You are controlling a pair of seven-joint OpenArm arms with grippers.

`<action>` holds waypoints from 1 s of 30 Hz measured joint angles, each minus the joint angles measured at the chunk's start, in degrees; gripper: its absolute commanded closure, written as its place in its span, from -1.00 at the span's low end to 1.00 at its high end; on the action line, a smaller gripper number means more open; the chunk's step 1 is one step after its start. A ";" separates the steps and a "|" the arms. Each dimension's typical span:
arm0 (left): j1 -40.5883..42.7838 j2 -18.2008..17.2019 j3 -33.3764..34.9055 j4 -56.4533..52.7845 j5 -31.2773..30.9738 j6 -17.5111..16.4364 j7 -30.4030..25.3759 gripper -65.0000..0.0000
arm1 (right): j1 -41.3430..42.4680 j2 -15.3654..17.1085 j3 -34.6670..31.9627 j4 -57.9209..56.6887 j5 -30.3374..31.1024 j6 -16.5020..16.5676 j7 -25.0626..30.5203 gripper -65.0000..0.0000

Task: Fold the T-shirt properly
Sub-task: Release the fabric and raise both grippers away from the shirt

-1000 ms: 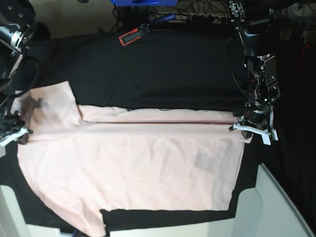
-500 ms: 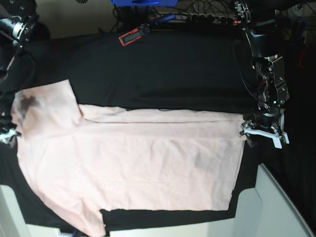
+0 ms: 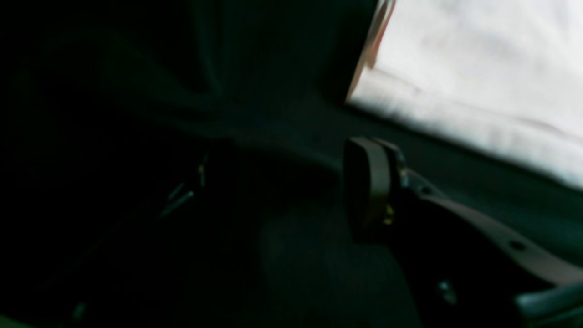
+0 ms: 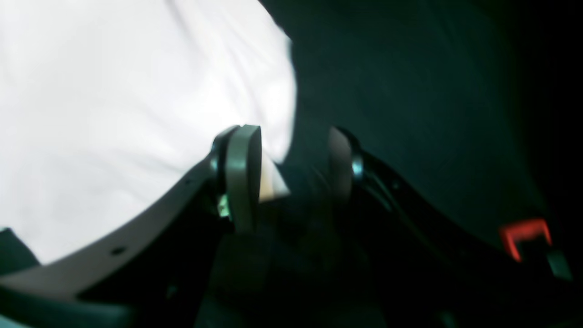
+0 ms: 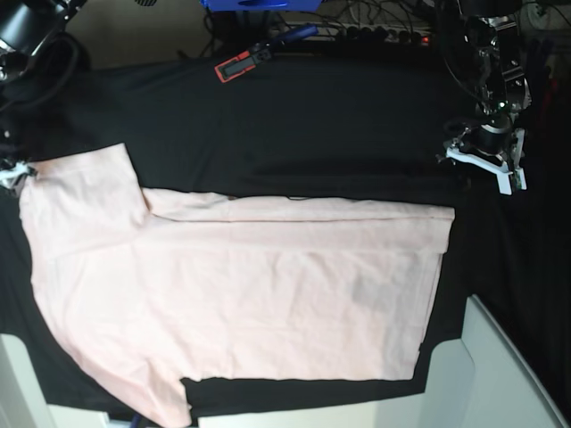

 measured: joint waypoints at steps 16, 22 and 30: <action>5.09 -0.48 0.07 -0.15 0.04 0.00 -4.96 -0.12 | 1.64 -0.17 0.87 -8.79 -0.07 0.83 0.11 0.00; 4.92 -0.59 0.07 -0.15 0.04 0.00 -5.14 -0.12 | 2.69 -0.17 0.72 -8.85 -0.02 0.83 0.15 0.00; 5.66 -0.90 0.07 -0.13 0.04 -0.02 -5.11 -0.12 | 3.43 0.13 0.76 -12.70 0.00 2.97 0.35 0.00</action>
